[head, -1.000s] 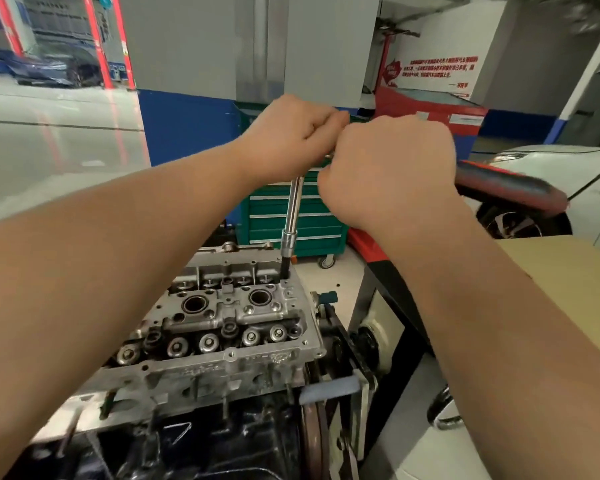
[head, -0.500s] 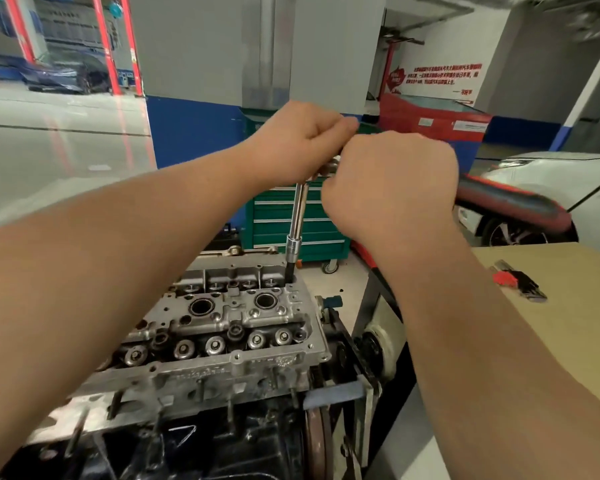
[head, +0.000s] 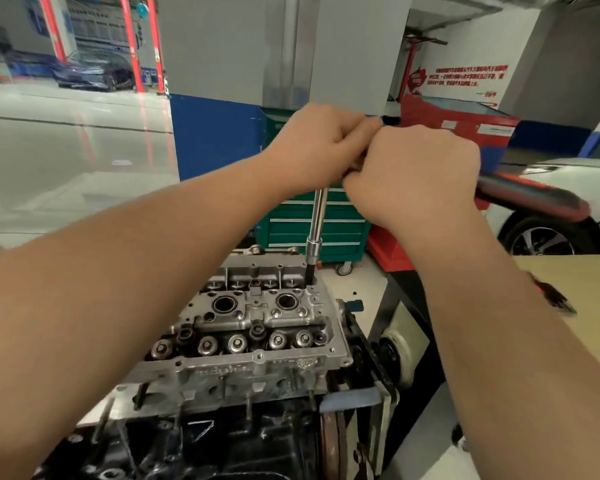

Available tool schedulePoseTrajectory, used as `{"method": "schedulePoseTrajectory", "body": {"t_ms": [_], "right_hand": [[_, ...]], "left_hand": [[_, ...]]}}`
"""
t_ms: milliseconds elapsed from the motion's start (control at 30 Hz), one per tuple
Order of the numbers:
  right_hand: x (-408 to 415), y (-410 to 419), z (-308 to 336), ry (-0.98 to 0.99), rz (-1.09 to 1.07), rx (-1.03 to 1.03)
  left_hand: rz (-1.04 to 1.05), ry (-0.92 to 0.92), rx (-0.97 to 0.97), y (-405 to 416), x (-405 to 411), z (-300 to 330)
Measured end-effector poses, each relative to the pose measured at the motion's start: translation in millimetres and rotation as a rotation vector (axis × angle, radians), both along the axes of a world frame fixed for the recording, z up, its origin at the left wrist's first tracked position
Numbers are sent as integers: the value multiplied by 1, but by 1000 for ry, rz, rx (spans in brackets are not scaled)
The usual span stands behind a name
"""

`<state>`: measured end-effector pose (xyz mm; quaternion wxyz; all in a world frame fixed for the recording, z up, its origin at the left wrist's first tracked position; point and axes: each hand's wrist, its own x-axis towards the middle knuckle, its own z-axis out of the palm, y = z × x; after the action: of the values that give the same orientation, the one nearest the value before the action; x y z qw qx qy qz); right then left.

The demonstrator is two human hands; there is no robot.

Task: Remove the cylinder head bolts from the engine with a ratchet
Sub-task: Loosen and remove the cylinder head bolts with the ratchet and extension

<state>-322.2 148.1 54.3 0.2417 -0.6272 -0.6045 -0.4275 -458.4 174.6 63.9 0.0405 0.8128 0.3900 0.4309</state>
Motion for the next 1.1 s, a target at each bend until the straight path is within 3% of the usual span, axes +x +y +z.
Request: {"method": "schedulePoseTrajectory", "body": {"t_ms": [67, 133, 200, 267, 333, 400, 467, 533, 567, 633, 700, 767, 833, 900, 1033, 1100], "right_hand": [[7, 24, 6, 90, 113, -218], [12, 38, 21, 54, 272, -444], [13, 41, 25, 31, 326, -507], [18, 37, 21, 89, 289, -488], [21, 17, 7, 2, 105, -216], [13, -5, -5, -56, 10, 44], [8, 2, -3, 7, 7, 3], [11, 27, -1, 59, 142, -207], [12, 37, 4, 70, 220, -307], [8, 43, 13, 128, 286, -405], [14, 42, 13, 156, 225, -405], [19, 27, 7, 64, 72, -167], [10, 2, 2, -3, -6, 34], [5, 1, -1, 10, -23, -1], [12, 35, 11, 108, 230, -362], [8, 33, 12, 117, 274, -401]], "left_hand": [[306, 273, 171, -4, 13, 1], [543, 488, 199, -12, 31, 1], [593, 552, 153, -15, 37, 4], [420, 468, 191, -5, 28, 5], [74, 319, 88, -1, 10, 9], [-92, 155, 24, 2, -1, 6], [70, 235, 132, 0, 4, 3], [380, 405, 231, -3, 24, -2], [527, 458, 215, -6, 34, -3], [620, 455, 154, -9, 43, -2], [432, 348, 145, 5, 33, -1], [89, 228, 123, 11, 15, -2], [-93, 60, 130, 12, 0, -6], [8, 105, 195, 11, 3, -6], [561, 454, 336, 0, 36, -9], [607, 479, 362, 1, 37, -7]]}}
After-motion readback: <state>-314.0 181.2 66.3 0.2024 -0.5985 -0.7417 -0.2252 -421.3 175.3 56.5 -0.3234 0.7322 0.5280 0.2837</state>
